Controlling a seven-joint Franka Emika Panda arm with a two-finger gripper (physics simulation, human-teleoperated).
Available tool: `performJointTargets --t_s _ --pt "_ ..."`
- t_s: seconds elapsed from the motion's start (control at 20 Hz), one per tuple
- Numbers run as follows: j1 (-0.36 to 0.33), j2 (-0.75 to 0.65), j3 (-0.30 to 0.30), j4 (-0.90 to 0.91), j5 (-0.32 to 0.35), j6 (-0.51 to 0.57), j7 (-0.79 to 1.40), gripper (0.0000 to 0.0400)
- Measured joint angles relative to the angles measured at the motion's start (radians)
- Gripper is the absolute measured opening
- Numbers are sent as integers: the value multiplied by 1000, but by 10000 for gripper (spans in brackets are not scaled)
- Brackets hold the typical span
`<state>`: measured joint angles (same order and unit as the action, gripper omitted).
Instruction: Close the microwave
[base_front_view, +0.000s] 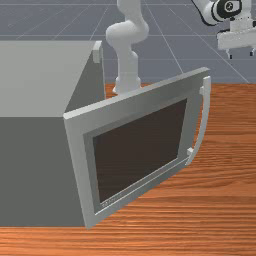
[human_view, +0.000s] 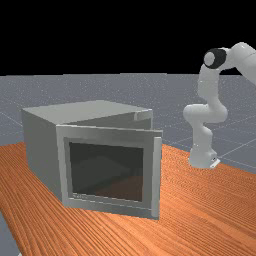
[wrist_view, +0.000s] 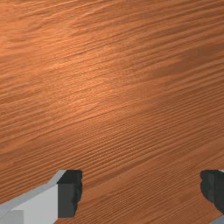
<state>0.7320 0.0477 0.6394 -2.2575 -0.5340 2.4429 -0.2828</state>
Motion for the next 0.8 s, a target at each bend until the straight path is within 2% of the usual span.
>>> performJointTargets --t_s 0.1,0.25,0.3,0.35,0.45,0.5,0.55,0.6,0.65,0.7,0.8 --pt "10 40 -27 52 -24 -18 6 400" --pt "-56 139 -103 169 -42 0 -132 400" --pt "-114 170 -96 199 35 23 -306 400" --pt "-99 218 -127 280 -35 -75 -308 400" --pt "-106 303 -159 410 -51 -165 -384 400" --pt "-220 206 -116 228 58 73 -560 400" --pt "-173 205 -157 276 -21 -165 -447 400" --pt "-269 46 -144 35 297 143 -917 400" --pt "-242 -46 -217 -68 403 167 -1082 400" --pt "-204 -136 -307 -169 480 184 -1234 400" --pt "-176 -278 -437 -326 530 224 -1338 400"
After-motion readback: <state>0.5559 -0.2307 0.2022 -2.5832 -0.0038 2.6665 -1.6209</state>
